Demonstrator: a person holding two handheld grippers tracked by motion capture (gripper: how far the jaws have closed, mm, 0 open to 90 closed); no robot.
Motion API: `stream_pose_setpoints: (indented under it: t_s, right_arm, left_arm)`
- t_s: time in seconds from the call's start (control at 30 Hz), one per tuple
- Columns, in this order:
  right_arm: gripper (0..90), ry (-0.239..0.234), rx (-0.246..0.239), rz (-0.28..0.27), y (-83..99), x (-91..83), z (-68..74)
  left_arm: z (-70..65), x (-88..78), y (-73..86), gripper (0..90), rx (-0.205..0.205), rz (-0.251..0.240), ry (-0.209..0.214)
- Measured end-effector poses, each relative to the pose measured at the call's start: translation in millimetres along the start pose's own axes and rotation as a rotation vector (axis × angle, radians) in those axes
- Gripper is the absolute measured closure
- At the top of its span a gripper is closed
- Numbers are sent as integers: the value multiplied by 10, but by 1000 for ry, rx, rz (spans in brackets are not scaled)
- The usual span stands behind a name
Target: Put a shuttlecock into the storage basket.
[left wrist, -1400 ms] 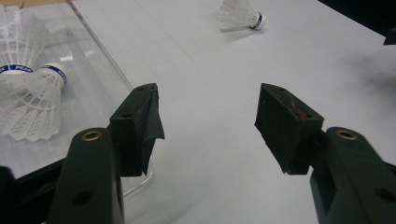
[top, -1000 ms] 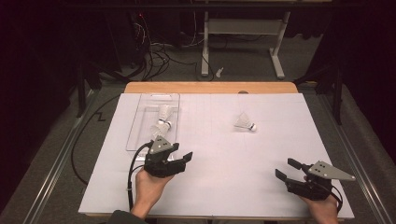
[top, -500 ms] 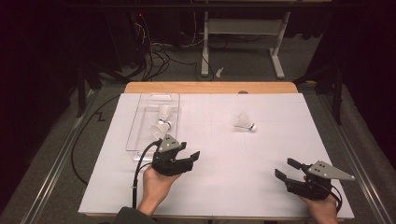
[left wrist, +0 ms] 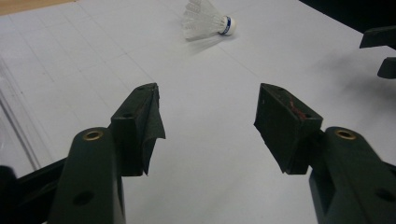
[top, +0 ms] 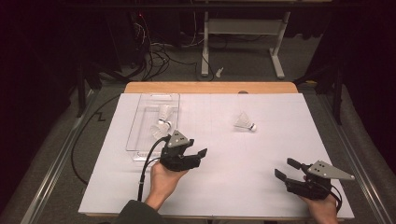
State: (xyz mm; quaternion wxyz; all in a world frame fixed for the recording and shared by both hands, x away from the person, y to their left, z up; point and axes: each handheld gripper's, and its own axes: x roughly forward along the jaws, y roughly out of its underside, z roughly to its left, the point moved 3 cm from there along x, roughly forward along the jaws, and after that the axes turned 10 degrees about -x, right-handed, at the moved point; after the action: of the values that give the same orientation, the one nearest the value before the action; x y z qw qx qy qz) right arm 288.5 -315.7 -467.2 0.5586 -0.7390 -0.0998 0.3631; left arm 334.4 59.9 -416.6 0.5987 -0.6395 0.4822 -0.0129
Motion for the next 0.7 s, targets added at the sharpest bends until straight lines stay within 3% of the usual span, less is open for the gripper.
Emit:
stream_pose_setpoints:
  t_s: [0.4,0.7]
  right_arm:
    - [328,0,-6,-4,-4,-11,3]
    - [329,-7,-2,-1,4,-18,10]
  left_arm:
    - [-66,111,-59,407,9,13,15]
    - [-116,239,-145,412,32,29,-1]
